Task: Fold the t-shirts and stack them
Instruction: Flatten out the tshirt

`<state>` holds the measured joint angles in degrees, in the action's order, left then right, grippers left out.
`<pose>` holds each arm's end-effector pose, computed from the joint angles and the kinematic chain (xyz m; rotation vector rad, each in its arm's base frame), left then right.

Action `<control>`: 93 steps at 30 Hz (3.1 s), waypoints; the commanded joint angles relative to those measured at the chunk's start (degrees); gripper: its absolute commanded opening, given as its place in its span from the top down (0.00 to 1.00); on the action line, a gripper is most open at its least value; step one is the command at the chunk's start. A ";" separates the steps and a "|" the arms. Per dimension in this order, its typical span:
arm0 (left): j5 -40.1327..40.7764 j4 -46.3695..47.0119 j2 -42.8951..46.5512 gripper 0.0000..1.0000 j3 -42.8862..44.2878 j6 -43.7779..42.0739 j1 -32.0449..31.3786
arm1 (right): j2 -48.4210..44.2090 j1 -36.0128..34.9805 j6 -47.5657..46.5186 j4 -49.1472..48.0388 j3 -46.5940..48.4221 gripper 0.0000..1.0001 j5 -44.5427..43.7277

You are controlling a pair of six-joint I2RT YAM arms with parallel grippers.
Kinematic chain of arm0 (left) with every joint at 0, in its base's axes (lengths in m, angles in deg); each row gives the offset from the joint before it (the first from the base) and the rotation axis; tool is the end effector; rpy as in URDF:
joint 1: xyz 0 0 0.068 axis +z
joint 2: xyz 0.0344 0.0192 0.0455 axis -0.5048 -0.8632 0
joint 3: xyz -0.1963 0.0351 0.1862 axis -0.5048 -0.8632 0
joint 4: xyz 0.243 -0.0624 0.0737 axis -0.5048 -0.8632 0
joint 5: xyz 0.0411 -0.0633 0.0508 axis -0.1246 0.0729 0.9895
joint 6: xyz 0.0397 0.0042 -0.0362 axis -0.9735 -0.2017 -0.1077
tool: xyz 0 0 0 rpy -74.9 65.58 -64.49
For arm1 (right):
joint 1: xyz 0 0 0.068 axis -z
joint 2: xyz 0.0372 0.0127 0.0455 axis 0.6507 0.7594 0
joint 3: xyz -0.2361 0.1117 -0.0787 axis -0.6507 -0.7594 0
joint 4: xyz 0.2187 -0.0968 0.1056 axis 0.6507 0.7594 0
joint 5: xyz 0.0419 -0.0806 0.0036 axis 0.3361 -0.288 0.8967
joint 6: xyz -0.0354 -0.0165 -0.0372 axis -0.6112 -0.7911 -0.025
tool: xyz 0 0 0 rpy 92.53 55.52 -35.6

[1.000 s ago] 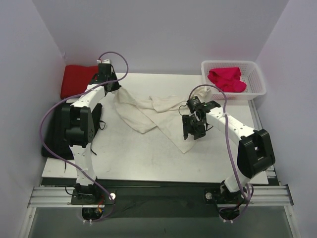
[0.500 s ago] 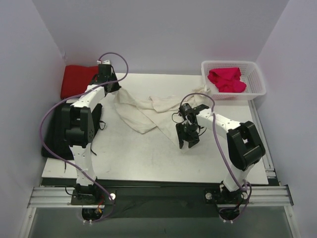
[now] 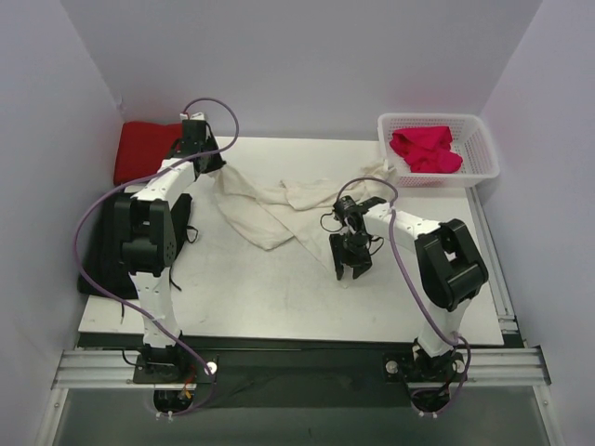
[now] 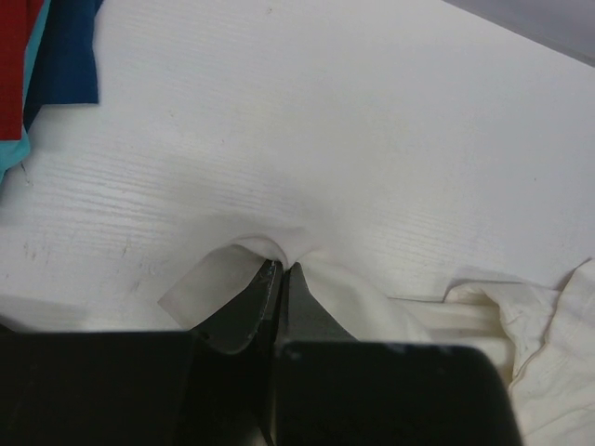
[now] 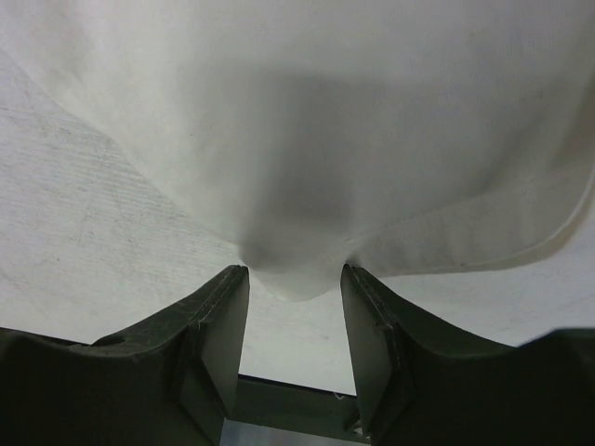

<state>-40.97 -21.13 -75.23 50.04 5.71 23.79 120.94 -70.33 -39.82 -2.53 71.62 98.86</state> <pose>0.4853 -0.0551 0.2385 -0.3454 2.2217 -0.2727 0.2943 0.1766 0.1611 -0.2725 2.9160 0.4669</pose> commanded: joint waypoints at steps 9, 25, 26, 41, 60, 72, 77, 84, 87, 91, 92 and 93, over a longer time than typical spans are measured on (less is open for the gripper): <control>-2.07 2.52 2.06 1.00 -1.71 0.86 1.43 | 2.32 -2.25 0.41 1.84 -2.06 0.60 -0.41; -2.77 1.90 3.02 1.00 -2.50 0.07 2.31 | -1.01 -3.13 4.36 5.00 -2.50 1.00 -6.12; -2.78 1.73 3.20 1.00 -2.76 -0.02 2.22 | -1.63 -3.13 4.62 5.79 -1.98 1.00 -7.43; -5.50 0.32 13.48 0.81 -15.32 -6.52 1.43 | -17.72 12.76 9.46 18.88 6.11 1.00 -21.41; -1.28 -9.50 17.34 0.44 -20.79 -6.17 -1.65 | -16.32 22.18 5.86 21.27 6.73 1.00 -24.93; -0.48 -20.60 29.82 0.52 -35.43 3.84 -1.91 | -13.42 22.79 5.50 20.21 7.43 1.00 -24.05; -2.07 -16.30 30.01 0.53 -40.12 5.87 -2.00 | -13.24 22.79 5.42 19.16 6.20 1.00 -22.47; -1.28 -11.37 27.20 0.55 -40.65 8.86 -2.00 | -13.59 22.79 5.24 18.45 5.67 1.00 -21.33; 0.73 -10.75 26.32 0.55 -39.59 9.30 -2.09 | -13.59 22.79 5.42 18.28 5.67 1.00 -20.98; 3.55 -11.72 25.53 0.55 -38.63 9.30 -2.00 | -13.59 22.79 5.50 18.02 5.50 1.00 -20.62; 4.51 -11.72 25.17 0.55 -38.54 9.30 -2.00 | -13.50 22.71 5.59 17.93 5.41 1.00 -20.36; 5.22 -12.07 25.00 0.55 -38.54 9.47 -2.00 | -13.42 22.71 5.68 17.84 5.32 1.00 -20.36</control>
<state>-39.18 -34.44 -49.72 9.04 14.25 22.02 107.14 -47.75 -33.95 13.60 77.55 78.27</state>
